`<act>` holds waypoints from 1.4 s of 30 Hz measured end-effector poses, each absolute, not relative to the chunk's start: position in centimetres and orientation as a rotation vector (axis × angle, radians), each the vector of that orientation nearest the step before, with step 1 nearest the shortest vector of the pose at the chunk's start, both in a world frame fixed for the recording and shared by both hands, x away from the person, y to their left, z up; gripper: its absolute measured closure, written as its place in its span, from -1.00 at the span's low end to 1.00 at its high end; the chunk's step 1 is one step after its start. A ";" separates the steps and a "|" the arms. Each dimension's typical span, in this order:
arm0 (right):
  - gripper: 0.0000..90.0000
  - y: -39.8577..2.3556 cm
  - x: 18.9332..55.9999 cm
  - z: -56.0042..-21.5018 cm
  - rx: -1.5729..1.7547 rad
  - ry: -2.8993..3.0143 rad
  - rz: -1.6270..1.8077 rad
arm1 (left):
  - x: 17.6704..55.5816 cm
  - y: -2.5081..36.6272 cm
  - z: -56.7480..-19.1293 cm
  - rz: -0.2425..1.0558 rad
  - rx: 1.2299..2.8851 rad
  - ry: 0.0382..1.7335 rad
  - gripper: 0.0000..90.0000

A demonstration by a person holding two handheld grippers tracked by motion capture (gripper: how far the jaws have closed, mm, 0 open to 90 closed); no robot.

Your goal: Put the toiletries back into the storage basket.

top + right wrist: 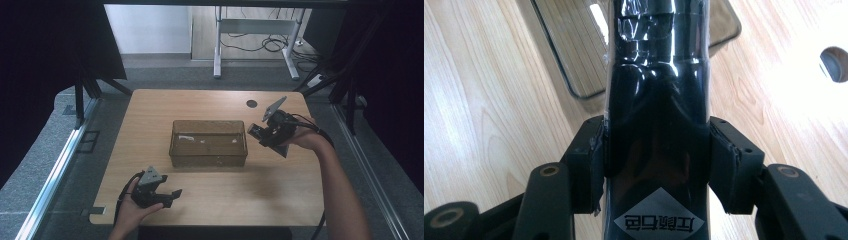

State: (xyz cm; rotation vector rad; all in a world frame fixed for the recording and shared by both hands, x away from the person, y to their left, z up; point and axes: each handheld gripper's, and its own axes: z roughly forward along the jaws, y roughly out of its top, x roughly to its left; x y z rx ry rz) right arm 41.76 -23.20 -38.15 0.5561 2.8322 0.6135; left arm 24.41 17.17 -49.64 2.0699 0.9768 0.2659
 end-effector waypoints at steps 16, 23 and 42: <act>0.03 -19.5 42.2 -37.3 0.471 2.843 0.633 | 24.4 17.2 -49.7 0.265 2.068 0.979 -0.46; 0.03 -18.1 42.4 -37.0 0.440 2.849 0.630 | 24.4 17.3 -49.7 0.266 2.071 0.978 -0.46; 0.03 -15.1 42.9 -36.7 0.376 2.858 0.640 | 24.4 17.4 -49.6 0.262 2.070 0.978 -0.46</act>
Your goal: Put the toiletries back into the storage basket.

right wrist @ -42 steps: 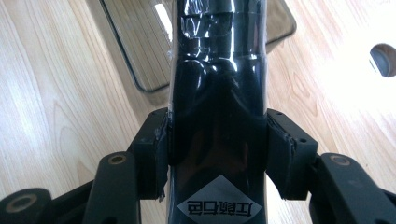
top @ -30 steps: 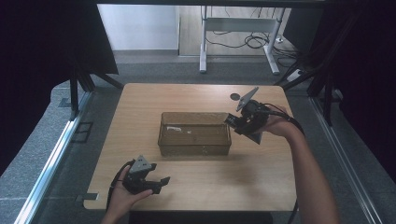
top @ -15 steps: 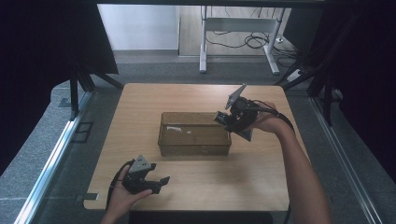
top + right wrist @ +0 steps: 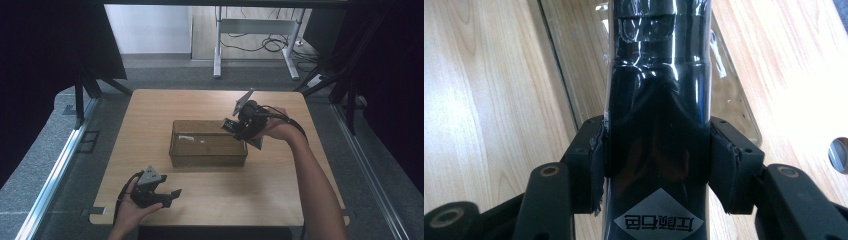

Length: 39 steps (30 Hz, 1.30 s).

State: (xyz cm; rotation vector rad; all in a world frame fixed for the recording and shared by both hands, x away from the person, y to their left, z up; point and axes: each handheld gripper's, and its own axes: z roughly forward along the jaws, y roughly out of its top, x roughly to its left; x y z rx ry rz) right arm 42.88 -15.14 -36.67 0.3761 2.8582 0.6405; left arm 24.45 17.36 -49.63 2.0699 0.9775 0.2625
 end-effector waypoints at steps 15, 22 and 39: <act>0.03 -13.0 43.1 -37.2 0.329 2.886 0.614 | 24.5 17.5 -49.7 0.264 2.066 0.979 -0.46; 0.03 -12.2 43.2 -37.3 0.312 2.892 0.606 | 24.5 17.4 -49.7 0.262 2.070 0.977 -0.46; 0.03 -10.5 43.7 -37.9 0.269 2.920 0.587 | 24.4 17.4 -49.5 0.265 2.068 0.972 -0.46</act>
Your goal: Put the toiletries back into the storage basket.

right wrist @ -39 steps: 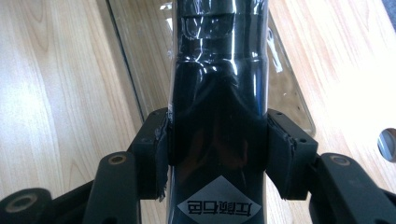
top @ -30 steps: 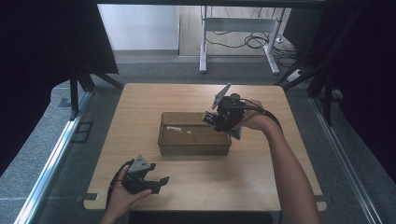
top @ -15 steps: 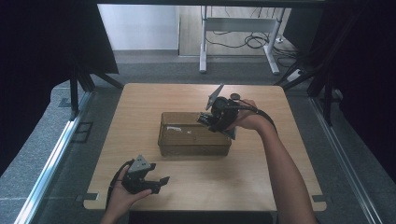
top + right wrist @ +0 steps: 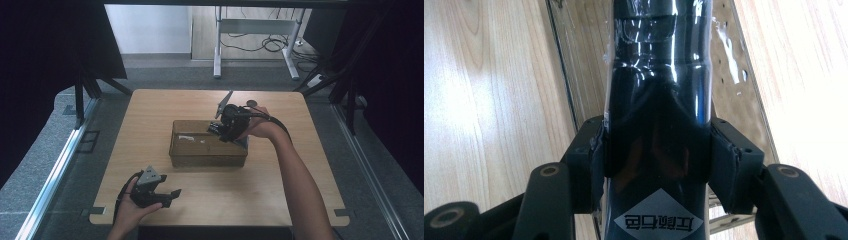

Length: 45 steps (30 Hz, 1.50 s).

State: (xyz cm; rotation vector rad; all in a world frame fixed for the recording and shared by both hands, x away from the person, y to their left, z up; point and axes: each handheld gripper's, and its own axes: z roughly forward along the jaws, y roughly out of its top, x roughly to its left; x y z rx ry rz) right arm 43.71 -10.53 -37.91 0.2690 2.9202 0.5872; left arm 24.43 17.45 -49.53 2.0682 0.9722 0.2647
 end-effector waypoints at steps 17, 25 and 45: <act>0.03 -8.3 44.3 -40.0 0.198 2.956 0.505 | 24.5 17.6 -49.5 0.265 2.067 0.970 -0.46; 0.03 -8.0 44.6 -41.1 0.190 2.971 0.495 | 24.5 17.6 -49.5 0.264 2.066 0.972 -0.46; 0.03 -7.6 45.0 -43.9 0.147 3.002 0.427 | 24.5 17.8 -49.5 0.263 2.063 0.976 -0.46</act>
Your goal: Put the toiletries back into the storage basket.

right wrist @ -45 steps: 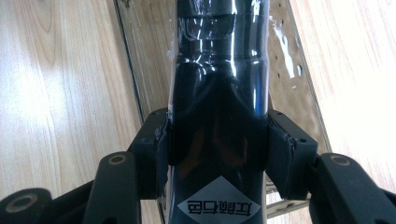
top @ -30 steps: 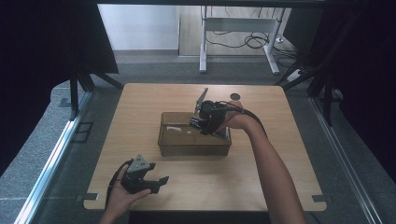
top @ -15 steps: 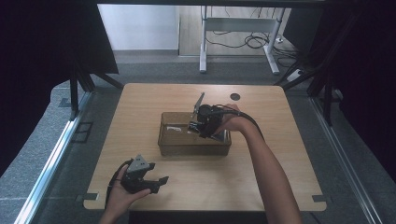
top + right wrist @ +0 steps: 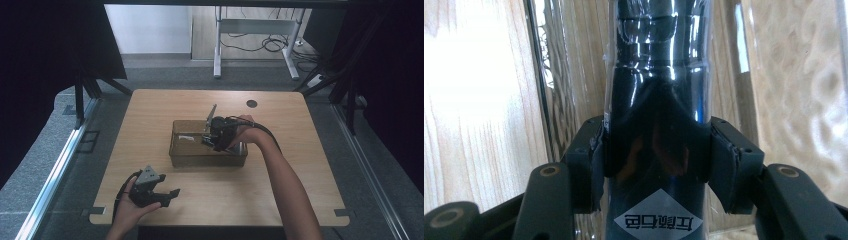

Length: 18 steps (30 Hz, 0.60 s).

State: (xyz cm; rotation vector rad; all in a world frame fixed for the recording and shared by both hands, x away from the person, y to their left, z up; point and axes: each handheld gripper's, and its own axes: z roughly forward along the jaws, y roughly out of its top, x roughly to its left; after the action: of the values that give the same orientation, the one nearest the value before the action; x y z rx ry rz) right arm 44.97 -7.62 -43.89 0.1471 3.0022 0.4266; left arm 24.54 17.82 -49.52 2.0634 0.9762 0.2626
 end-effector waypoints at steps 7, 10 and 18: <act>0.03 -8.0 45.0 -44.9 0.149 3.021 0.406 | 24.6 17.7 -49.6 0.261 2.067 0.975 -0.46; 0.03 -8.0 45.0 -45.2 0.142 3.024 0.403 | 24.6 17.7 -49.6 0.261 2.068 0.976 -0.46; 0.03 -8.0 44.9 -45.6 0.134 3.032 0.392 | 24.5 17.7 -49.6 0.262 2.068 0.975 -0.46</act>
State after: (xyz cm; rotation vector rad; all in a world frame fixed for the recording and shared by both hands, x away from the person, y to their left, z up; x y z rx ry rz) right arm 44.94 -8.01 -45.60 0.1338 3.0324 0.3917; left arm 24.55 17.73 -49.57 2.0676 0.9747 0.2617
